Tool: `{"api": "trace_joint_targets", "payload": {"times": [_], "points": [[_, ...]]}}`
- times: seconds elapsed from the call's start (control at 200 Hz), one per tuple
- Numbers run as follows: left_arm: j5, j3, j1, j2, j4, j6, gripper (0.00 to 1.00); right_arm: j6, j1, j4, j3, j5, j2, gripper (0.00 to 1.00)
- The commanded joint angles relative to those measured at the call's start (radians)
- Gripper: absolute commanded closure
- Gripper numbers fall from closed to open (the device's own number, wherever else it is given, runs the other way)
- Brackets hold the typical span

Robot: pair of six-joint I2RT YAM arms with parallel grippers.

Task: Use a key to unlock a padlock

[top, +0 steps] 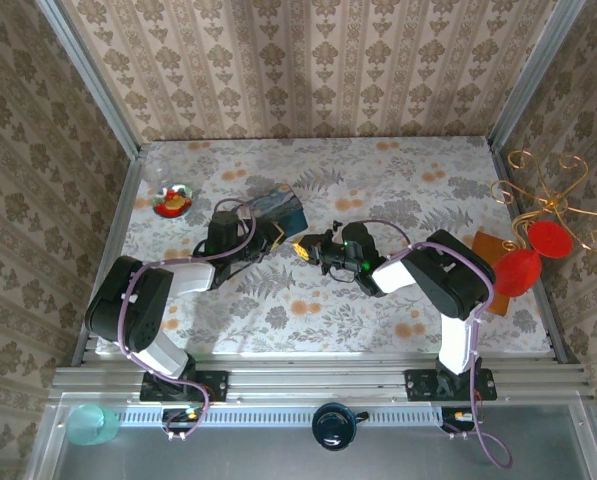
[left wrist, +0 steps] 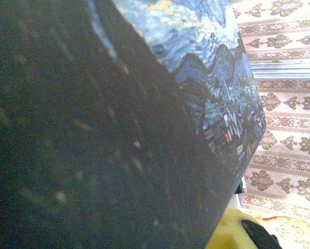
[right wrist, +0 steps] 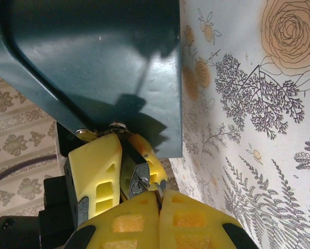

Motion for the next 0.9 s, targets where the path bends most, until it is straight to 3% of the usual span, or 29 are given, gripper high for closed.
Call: {"api": "trace_joint_targets", "payload": {"times": [0.0,0.895], "points": [[0.111,0.027,-0.039,-0.048,0.014,-0.018,0.94,0.013,0.002,0.032,0.019,0.010,0.016,1.00],[0.087,0.038,-0.051,-0.047,-0.007,-0.002,0.95,0.020,0.068,0.029,0.017,0.033,-0.003,1.00]]}}
